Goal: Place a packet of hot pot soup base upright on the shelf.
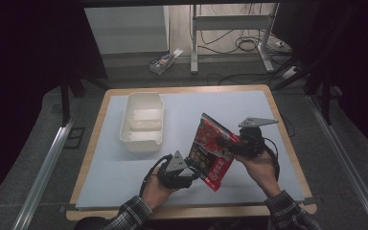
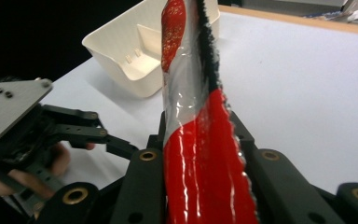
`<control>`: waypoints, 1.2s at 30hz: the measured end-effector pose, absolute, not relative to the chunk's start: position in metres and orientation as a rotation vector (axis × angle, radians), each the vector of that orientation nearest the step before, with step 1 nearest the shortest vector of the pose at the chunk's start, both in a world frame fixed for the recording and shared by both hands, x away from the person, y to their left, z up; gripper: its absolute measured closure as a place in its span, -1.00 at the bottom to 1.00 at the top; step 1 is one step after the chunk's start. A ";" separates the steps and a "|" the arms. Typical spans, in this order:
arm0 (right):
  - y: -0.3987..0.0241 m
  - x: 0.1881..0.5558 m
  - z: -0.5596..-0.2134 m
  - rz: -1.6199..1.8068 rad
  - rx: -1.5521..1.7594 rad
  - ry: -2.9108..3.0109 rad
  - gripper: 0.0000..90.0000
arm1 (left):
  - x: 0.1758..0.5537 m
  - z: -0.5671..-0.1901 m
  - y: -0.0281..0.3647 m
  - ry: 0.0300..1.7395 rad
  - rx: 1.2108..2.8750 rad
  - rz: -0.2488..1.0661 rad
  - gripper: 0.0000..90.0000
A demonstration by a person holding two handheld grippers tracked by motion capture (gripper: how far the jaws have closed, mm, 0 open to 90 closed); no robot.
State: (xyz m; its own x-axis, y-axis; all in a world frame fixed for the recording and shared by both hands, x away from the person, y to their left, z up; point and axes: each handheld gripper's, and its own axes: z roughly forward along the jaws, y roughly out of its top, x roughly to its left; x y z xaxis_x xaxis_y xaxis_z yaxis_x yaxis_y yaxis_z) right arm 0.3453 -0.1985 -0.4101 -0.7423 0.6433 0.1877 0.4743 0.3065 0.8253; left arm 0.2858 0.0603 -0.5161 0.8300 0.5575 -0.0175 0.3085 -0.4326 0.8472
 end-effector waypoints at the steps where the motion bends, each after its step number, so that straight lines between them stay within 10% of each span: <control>1: -0.197 0.347 -0.407 1.416 1.027 2.387 0.62 | 0.283 -0.516 0.062 0.642 2.052 0.325 -0.16; 17: -0.194 0.369 -0.386 1.464 1.020 2.351 0.62 | 0.260 -0.514 0.089 0.701 2.082 0.351 -0.72; 36: -0.171 0.401 -0.369 1.490 0.988 2.338 0.62 | 0.239 -0.517 0.110 0.747 2.102 0.352 -0.85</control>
State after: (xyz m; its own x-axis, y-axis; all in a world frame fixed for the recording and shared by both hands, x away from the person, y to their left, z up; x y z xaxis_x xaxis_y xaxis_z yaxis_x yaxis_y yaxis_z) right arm 0.4008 -0.1707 -0.3689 -0.7572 0.6277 0.1805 0.4287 0.2692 0.8624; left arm 0.2389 0.1102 -0.5170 0.7814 0.6238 -0.0185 0.3827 -0.4556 0.8037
